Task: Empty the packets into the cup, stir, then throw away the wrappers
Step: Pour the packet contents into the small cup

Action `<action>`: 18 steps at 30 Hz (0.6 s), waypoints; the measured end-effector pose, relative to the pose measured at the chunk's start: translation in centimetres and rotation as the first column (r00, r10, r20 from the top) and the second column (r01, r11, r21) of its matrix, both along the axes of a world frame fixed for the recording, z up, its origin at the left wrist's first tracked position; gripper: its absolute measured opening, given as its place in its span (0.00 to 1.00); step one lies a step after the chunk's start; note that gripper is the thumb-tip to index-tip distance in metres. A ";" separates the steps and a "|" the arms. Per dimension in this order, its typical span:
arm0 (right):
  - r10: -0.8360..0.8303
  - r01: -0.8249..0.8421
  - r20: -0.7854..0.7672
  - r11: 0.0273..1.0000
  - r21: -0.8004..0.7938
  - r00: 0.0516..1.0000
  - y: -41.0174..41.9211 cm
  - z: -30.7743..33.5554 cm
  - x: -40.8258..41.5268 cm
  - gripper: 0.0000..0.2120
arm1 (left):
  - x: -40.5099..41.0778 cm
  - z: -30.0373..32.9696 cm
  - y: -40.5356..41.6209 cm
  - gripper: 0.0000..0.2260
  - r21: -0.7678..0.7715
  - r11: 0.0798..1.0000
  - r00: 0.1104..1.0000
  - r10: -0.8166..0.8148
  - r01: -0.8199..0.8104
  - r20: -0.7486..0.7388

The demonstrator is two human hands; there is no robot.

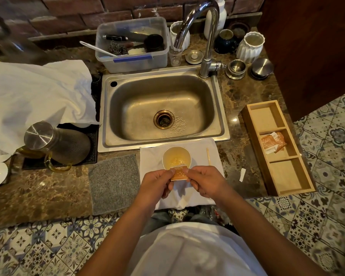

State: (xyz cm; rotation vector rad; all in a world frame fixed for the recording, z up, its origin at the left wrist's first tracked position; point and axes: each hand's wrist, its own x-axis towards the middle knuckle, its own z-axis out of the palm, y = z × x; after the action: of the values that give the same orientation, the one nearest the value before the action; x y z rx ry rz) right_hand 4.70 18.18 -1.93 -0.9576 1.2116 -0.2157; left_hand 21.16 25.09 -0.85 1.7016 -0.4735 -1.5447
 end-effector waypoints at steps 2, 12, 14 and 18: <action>0.004 -0.004 0.002 1.000 -0.010 1.000 0.0 0.0 -0.1 0.22 | 0.0 -0.1 0.0 0.18 -0.001 1.000 1.000 0.003 -0.003 -0.007; -0.001 0.001 -0.001 0.999 -0.036 1.000 -0.2 0.0 -0.2 0.22 | 0.1 -0.4 0.1 0.19 0.013 1.000 1.000 0.002 -0.002 -0.008; -0.003 0.003 -0.001 0.999 -0.037 1.000 -0.2 0.1 -0.2 0.22 | 0.1 -0.4 0.0 0.18 0.020 1.000 1.000 0.002 -0.002 -0.009; -0.011 0.010 -0.011 0.999 -0.045 1.000 -0.2 0.2 -0.2 0.21 | 0.1 -0.3 -0.1 0.19 0.032 0.999 0.999 0.021 -0.020 -0.038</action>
State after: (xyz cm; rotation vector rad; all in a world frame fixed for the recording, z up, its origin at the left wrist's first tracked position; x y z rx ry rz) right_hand 4.52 17.96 -1.69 -0.9926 1.2268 -0.2471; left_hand 21.24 24.98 -1.12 1.6924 -0.4124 -1.5752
